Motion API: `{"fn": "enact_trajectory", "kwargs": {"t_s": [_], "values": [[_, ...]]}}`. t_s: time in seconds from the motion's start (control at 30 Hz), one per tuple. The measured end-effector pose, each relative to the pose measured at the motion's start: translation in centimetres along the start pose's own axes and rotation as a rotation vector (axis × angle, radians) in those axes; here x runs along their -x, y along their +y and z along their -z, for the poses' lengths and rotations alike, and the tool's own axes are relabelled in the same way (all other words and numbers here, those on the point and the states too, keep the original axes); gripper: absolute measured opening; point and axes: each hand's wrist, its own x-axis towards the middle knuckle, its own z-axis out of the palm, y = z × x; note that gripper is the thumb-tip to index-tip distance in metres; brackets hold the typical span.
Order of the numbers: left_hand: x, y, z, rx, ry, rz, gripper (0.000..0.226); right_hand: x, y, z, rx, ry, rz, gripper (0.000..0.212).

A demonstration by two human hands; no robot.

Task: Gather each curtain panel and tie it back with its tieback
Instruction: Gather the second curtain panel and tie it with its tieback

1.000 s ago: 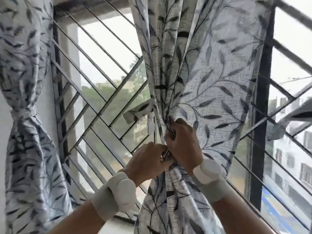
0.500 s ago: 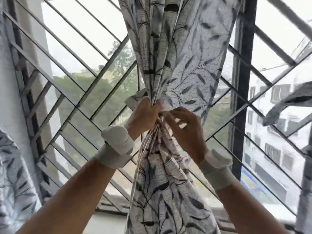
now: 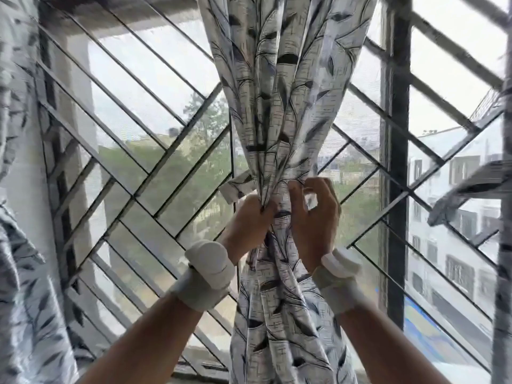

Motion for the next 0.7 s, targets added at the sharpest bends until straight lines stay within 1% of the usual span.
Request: {"fn": "enact_trajectory", "kwargs": {"t_s": [0.03, 0.1, 0.13, 0.2, 0.23, 0.3, 0.37, 0.4, 0.43, 0.47, 0.5, 0.57, 0.6, 0.63, 0.67, 0.7], "values": [[0.4, -0.5, -0.5, -0.037, -0.018, -0.003, 0.042, 0.5, -0.1, 0.3, 0.024, -0.076, 0.003, 0.007], [1.4, -1.6, -1.8, -0.139, -0.062, -0.003, 0.032, 1.6, 0.0, 0.8, 0.029, -0.221, -0.050, 0.007], [1.9, -2.1, -2.3, -0.193, -0.077, -0.004, 0.026, 2.1, 0.2, 1.1, 0.036, -0.261, -0.051, 0.007], [3.5, -2.7, -3.2, -0.304, -0.069, -0.007, 0.019, 2.8, 0.6, 1.8, 0.069, -0.287, 0.010, 0.013], [4.1, -2.6, -3.5, -0.350, -0.062, -0.016, 0.018, 3.0, 0.6, 2.1, 0.077, -0.310, 0.030, 0.015], [5.3, -2.4, -4.2, -0.418, -0.063, -0.034, 0.018, 3.1, 0.6, 2.8, 0.073, -0.423, 0.024, 0.025], [5.5, -2.4, -4.2, -0.459, -0.117, -0.069, 0.018, 2.6, 0.7, 2.9, 0.128, -0.516, 0.033, 0.035], [5.7, -2.3, -3.9, -0.474, -0.149, -0.103, 0.018, 2.2, 0.8, 3.0, 0.155, -0.522, 0.064, 0.033], [5.7, -2.4, -3.5, -0.468, -0.171, -0.140, 0.018, 1.9, 1.0, 3.0, 0.163, -0.517, 0.098, 0.027], [5.8, -2.3, -2.9, -0.411, -0.163, -0.169, 0.018, 1.7, 1.2, 3.1, 0.162, -0.506, 0.129, 0.021], [5.8, -2.2, -2.2, -0.312, -0.116, -0.168, 0.018, 1.7, 1.5, 3.0, 0.161, -0.503, 0.153, 0.019], [4.9, -1.7, -0.8, -0.095, 0.042, -0.114, 0.026, 1.8, 1.9, 2.9, 0.154, -0.500, 0.179, 0.019], [4.1, -1.1, -0.4, -0.029, 0.100, -0.081, 0.036, 1.9, 2.1, 2.7, 0.151, -0.495, 0.189, 0.020], [3.1, -0.5, -0.3, -0.012, 0.116, -0.046, 0.051, 2.0, 2.3, 2.5, 0.153, -0.486, 0.203, 0.021], [1.9, 0.2, -0.4, -0.023, 0.091, -0.013, 0.063, 2.3, 2.3, 2.3, 0.159, -0.480, 0.218, 0.022], [0.7, 1.2, -0.5, -0.047, 0.055, 0.028, 0.066, 2.5, 2.3, 2.3, 0.163, -0.476, 0.232, 0.023]]}}
